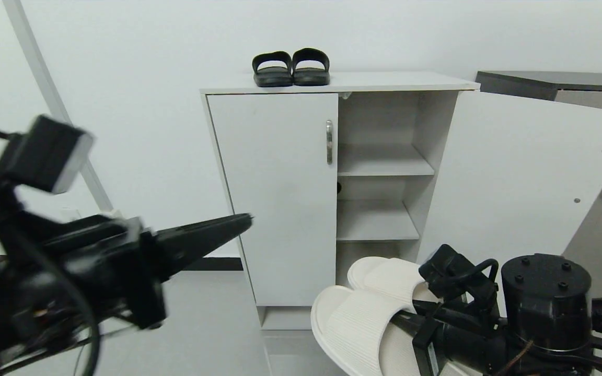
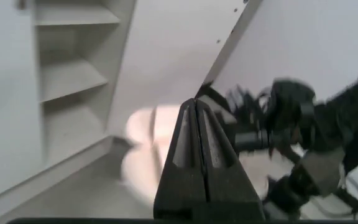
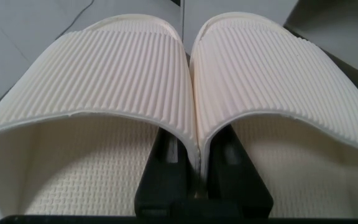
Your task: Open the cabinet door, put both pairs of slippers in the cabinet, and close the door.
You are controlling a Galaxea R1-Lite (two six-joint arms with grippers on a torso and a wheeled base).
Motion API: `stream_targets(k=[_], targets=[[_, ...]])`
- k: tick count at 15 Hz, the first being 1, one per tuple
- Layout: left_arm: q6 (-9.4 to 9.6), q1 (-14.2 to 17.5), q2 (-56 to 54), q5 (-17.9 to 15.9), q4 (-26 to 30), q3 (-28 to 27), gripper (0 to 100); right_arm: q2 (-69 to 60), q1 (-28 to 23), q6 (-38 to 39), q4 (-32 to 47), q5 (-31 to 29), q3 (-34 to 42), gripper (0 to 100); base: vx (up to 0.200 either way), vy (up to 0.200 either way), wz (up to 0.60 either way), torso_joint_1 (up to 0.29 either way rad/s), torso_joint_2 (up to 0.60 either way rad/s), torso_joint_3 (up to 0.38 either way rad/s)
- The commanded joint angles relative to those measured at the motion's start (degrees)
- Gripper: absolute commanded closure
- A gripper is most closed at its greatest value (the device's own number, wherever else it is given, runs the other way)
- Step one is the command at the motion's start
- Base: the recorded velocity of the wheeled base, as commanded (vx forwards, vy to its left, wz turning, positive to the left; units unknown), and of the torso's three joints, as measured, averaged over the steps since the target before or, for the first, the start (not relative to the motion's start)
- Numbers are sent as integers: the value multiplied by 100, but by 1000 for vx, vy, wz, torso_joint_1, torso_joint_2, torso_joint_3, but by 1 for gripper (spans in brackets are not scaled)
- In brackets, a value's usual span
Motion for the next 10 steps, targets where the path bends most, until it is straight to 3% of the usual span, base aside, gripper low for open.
stream_targets(k=[1, 2, 4, 6, 7, 9, 10], targets=[[741, 1164, -2901, 610, 1711, 1089, 100, -43, -6, -4, -2, 1, -9, 100, 0, 0, 0, 0, 0, 0], [1005, 1638, -3455, 707, 2300, 1150, 100, -43, -6, -4, -2, 1, -9, 100, 0, 0, 0, 0, 0, 0], [1251, 2377, -4246, 1102, 3126, 1414, 100, -34, -6, -4, -2, 1, -9, 100, 0, 0, 0, 0, 0, 0], [1269, 2816, -4589, 1656, 3161, 1757, 100, -34, -6, -4, -2, 1, 0, 100, 0, 0, 0, 0, 0, 0], [1260, 3247, -4914, 2025, 3161, 2187, 100, -52, -6, -4, -2, 1, 0, 100, 0, 0, 0, 0, 0, 0], [1286, 3792, -5283, 2060, 3152, 2697, 100, -122, 3, -4, -2, 1, 8, 100, 0, 0, 0, 0, 0, 0], [1392, 3924, -5635, 2051, 3161, 3005, 100, -131, 3, -4, -2, 1, 8, 100, 0, 0, 0, 0, 0, 0]])
